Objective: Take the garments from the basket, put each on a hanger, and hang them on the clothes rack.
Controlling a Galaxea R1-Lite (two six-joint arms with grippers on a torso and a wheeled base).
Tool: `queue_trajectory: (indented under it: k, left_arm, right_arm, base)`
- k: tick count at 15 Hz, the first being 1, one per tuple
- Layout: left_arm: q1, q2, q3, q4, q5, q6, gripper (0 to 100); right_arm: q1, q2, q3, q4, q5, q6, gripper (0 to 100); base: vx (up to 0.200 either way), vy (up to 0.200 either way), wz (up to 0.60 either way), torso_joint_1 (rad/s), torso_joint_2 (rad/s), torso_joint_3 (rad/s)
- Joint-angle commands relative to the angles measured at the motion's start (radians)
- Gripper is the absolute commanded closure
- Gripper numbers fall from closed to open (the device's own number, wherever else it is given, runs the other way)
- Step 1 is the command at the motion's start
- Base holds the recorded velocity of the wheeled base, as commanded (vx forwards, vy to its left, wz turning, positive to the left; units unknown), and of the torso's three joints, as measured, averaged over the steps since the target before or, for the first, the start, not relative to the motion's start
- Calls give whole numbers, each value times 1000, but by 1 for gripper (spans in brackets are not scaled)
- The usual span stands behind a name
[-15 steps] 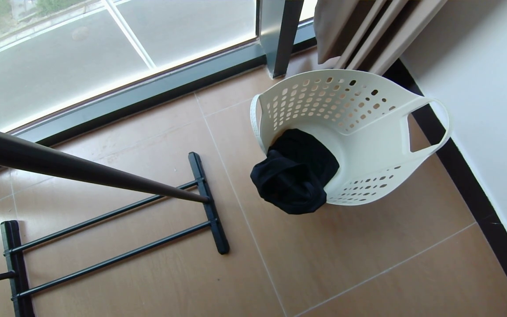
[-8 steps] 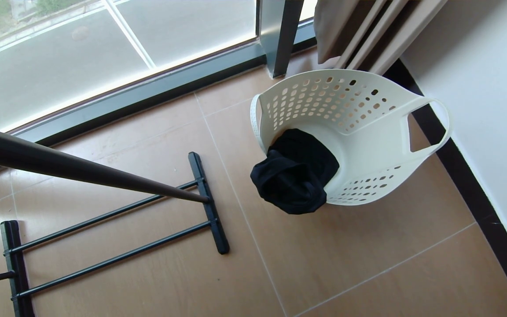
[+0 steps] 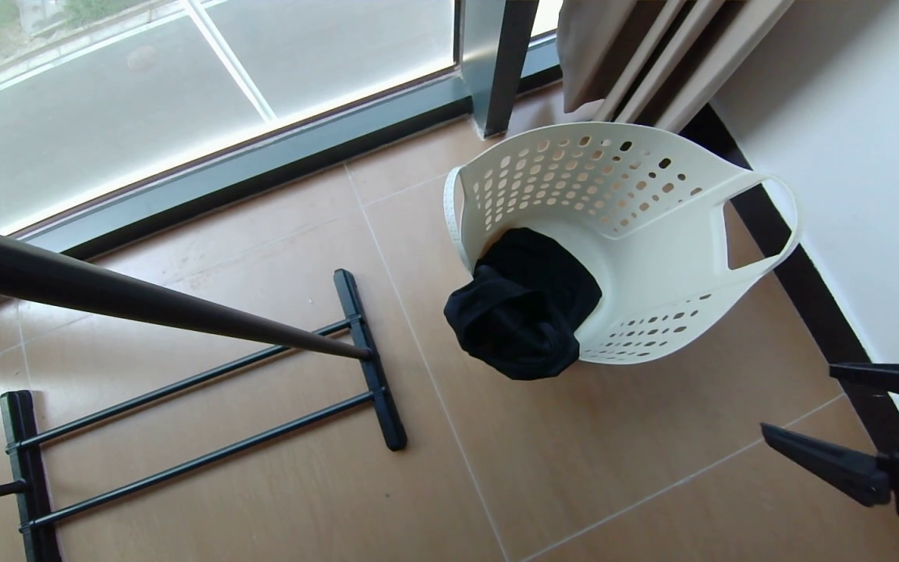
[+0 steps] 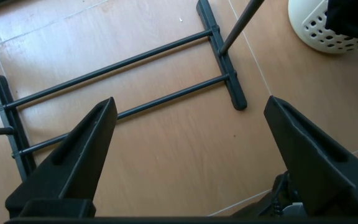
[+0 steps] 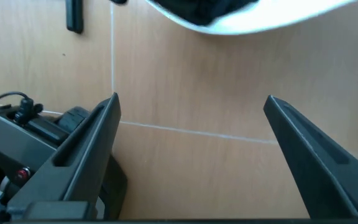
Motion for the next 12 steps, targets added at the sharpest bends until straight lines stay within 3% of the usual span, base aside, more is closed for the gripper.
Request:
queue_trajectory:
  k: [1, 5, 12]
  left_arm:
    - [1, 1, 0, 0, 0, 0, 0]
    - [1, 1, 0, 0, 0, 0, 0]
    - [1, 1, 0, 0, 0, 0, 0]
  right_arm:
    - [75, 261, -147, -6, -4, 3, 0]
    - [124, 470, -262, -126, -8, 0, 0]
    - [101, 799, -635, -138, -62, 0, 0]
  base:
    - [0, 0, 0, 0, 0, 0]
    - [0, 0, 0, 0, 0, 0]
    - [0, 0, 0, 0, 0, 0]
